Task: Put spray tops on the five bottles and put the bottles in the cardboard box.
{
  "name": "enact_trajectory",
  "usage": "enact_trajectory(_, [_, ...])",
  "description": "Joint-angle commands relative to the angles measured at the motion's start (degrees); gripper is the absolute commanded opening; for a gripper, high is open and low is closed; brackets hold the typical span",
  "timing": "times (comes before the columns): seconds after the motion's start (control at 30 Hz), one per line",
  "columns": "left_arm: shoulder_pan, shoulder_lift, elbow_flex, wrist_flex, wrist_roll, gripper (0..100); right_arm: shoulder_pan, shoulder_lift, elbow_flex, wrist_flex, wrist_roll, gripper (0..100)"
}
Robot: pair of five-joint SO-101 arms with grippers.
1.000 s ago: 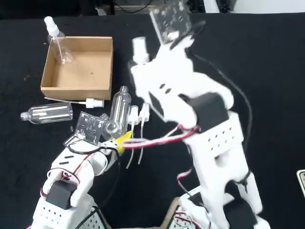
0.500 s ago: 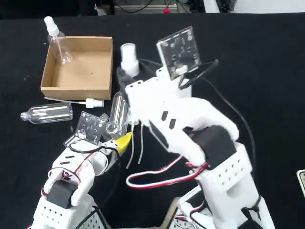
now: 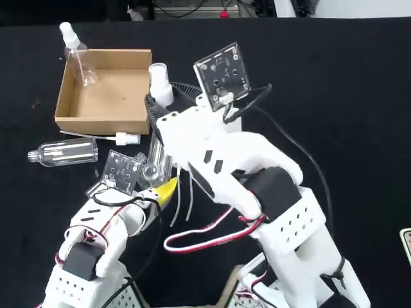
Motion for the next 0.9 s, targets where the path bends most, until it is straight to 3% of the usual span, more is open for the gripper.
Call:
enact_trajectory(0.0, [-0.3, -0.4, -1.3, -0.9, 0.4, 22, -2.1, -2.1, -0.2, -1.7, -0.4, 7.0])
enact_trajectory(0.87, [-0.3, -0.4, -1.5, 1.7, 0.4, 22, -2.8, -5.1, 11.1, -8.3, 0.1, 7.0])
